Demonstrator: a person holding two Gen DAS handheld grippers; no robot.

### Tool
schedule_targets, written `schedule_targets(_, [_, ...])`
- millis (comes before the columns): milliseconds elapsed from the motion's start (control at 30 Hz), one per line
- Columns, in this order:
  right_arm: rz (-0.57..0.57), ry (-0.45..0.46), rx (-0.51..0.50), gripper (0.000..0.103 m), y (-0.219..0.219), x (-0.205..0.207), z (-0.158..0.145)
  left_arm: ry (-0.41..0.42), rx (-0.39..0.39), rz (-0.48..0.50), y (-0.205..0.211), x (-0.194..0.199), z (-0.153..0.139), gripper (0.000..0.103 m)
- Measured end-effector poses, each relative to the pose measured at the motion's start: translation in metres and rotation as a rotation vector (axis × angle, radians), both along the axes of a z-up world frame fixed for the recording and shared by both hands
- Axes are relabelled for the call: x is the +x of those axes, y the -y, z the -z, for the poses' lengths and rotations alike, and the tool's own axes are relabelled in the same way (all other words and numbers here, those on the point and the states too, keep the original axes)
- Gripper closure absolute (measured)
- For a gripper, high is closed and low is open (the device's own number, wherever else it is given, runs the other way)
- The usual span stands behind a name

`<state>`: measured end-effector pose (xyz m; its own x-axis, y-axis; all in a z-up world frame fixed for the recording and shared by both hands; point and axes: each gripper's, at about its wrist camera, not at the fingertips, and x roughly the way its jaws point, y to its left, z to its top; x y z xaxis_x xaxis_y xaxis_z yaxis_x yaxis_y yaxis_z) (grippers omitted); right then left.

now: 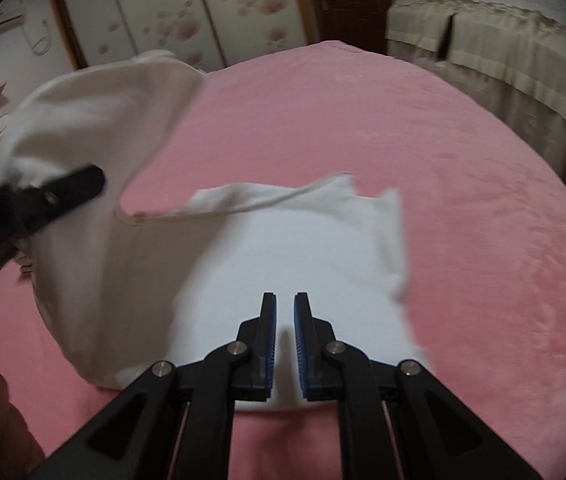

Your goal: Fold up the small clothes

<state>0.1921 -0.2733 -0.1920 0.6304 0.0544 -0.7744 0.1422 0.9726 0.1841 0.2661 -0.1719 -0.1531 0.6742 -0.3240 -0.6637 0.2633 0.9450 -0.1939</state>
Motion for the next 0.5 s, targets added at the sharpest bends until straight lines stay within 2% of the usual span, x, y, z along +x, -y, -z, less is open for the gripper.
schedule_targets(133, [0.068, -0.019, 0.010, 0.094, 0.042, -0.020, 0.009, -0.093, 0.082, 0.081, 0.064, -0.008, 0.042, 0.088])
schedule_targets(200, [0.083, -0.027, 0.026, 0.094, 0.056, -0.028, 0.014, -0.084, 0.135, 0.087, 0.081, -0.016, 0.054, 0.088])
schedule_targets(267, [0.090, -0.025, 0.032, 0.094, 0.062, -0.033, 0.013, -0.077, 0.155, 0.085, 0.090, -0.019, 0.055, 0.088])
schedule_targets(500, [0.084, -0.011, 0.049, 0.094, 0.074, -0.034, 0.012, -0.021, 0.131, 0.117, 0.101, -0.028, 0.039, 0.088])
